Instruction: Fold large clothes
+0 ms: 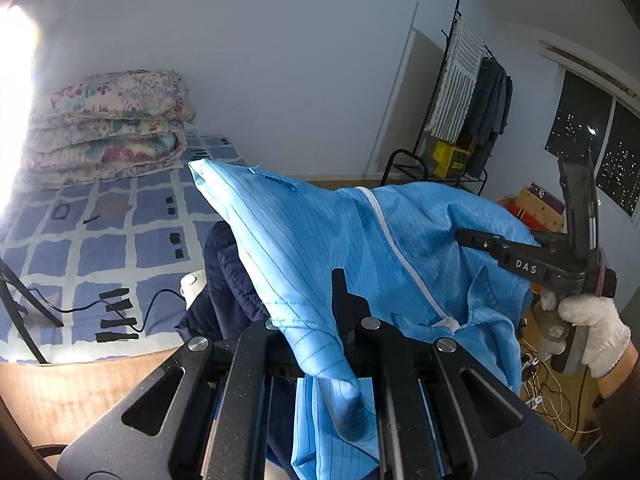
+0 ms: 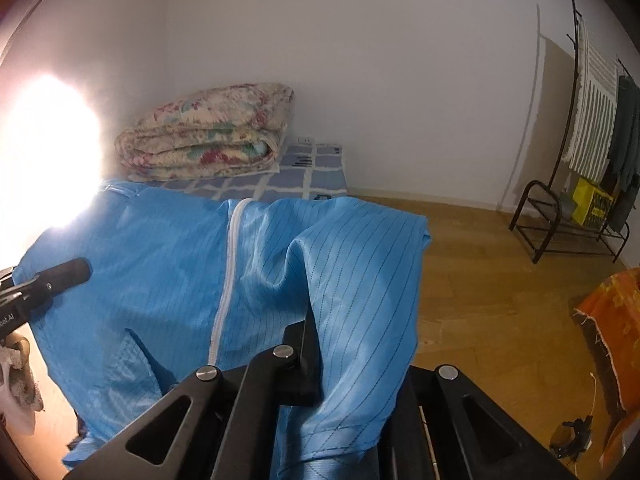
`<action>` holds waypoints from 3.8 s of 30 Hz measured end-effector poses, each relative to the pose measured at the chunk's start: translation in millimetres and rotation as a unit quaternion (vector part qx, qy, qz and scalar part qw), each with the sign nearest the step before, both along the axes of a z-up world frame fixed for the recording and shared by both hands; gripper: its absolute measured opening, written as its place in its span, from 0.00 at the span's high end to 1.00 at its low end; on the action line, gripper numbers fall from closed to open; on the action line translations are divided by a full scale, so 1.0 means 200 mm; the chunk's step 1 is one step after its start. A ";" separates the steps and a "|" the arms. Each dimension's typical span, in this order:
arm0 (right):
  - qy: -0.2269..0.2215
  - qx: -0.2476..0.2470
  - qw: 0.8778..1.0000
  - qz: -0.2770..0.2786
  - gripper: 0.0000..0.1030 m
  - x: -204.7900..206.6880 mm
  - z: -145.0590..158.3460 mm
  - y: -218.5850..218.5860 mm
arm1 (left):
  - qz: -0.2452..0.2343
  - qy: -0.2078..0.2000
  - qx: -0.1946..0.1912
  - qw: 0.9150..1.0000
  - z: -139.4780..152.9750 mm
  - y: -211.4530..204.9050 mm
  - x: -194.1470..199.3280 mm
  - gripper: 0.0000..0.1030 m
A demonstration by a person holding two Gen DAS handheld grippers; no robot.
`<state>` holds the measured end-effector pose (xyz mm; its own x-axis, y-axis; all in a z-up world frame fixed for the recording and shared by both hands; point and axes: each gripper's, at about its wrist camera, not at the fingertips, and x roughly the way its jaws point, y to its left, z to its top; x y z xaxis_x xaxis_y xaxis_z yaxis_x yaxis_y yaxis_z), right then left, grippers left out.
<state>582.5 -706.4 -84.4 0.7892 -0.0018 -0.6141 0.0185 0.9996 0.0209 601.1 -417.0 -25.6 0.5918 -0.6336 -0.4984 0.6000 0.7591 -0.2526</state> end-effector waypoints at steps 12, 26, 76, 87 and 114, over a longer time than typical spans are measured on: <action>0.022 -0.011 0.999 -0.024 0.85 0.10 -0.14 -0.10 | 0.018 0.006 0.021 1.000 -0.07 -0.02 0.04 0.93; 0.056 -0.073 0.990 -0.106 0.28 0.09 -0.19 -0.17 | 0.057 0.010 0.036 0.998 -0.09 0.07 0.04 0.43; -0.060 0.011 0.994 -0.092 0.19 -1.73 0.46 0.81 | 0.015 -0.086 0.014 0.996 0.61 1.15 -1.98 0.36; -0.076 0.028 0.990 -0.113 0.12 -2.09 0.28 0.99 | 0.024 -0.081 0.035 0.996 0.42 1.30 -2.33 0.22; -0.101 -0.010 0.985 -0.137 0.00 -2.27 0.10 1.12 | 0.065 -0.118 0.089 0.987 0.23 1.36 -2.55 0.00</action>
